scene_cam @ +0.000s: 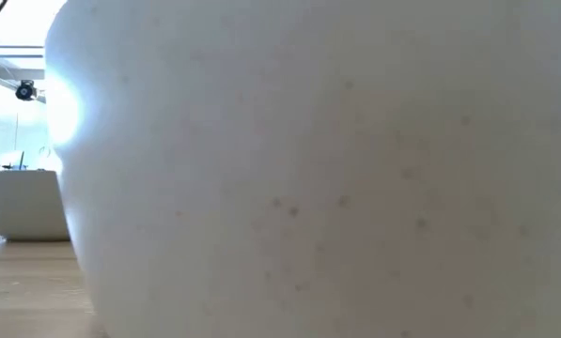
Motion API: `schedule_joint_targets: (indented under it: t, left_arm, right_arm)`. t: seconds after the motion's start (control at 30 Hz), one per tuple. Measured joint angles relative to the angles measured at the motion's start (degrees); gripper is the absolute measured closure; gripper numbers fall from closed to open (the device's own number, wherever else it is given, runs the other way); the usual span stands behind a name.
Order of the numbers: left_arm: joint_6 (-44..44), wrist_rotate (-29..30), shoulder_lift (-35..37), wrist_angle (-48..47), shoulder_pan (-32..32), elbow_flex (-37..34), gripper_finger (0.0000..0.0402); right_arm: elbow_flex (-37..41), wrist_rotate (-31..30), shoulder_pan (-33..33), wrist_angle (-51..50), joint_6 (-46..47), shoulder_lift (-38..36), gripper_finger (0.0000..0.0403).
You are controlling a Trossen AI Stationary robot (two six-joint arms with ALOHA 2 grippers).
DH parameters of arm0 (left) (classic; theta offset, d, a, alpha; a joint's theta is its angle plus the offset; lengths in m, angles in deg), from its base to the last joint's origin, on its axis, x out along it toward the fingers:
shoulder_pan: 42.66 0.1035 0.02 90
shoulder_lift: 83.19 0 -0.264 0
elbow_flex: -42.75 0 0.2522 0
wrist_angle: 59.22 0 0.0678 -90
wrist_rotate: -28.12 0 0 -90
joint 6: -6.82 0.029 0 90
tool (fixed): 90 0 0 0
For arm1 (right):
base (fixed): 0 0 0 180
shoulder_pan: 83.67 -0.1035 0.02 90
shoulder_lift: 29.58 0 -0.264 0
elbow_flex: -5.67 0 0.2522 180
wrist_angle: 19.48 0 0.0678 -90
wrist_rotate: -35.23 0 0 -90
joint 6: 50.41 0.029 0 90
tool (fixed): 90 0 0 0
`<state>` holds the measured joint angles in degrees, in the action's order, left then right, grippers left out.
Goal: Nest bowls inside each other
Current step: Stack the brown bowl on top of the dark gray bowl
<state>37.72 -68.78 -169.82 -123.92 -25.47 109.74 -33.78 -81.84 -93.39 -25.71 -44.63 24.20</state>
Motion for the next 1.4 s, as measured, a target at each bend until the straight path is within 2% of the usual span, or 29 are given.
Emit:
schedule_joint_targets:
  t: [0.3, 0.57, 0.8, 1.4]
  left_arm:
    - [1.2, 0.9, -2.4, -2.5, 0.2, 1.3, 0.0324]
    - [0.9, 1.1, 3.4, -4.4, 0.4, 4.5, 0.0324]
    - [-3.6, -7.7, 6.0, -4.8, 0.4, 4.4, 0.0324]
    - [-4.1, -8.5, -5.2, -3.3, 0.2, 1.3, 0.0324]
  right_arm:
    - [0.0, 0.0, 0.0, 0.0, 0.0, 0.0, 0.0339]
    - [0.0, 0.0, 0.0, 0.0, 0.0, 0.0, 0.0339]
    - [0.0, 0.0, 0.0, 0.0, 0.0, 0.0, 0.0339]
    - [0.0, 0.0, 0.0, 0.0, -0.2, 0.0, 0.0339]
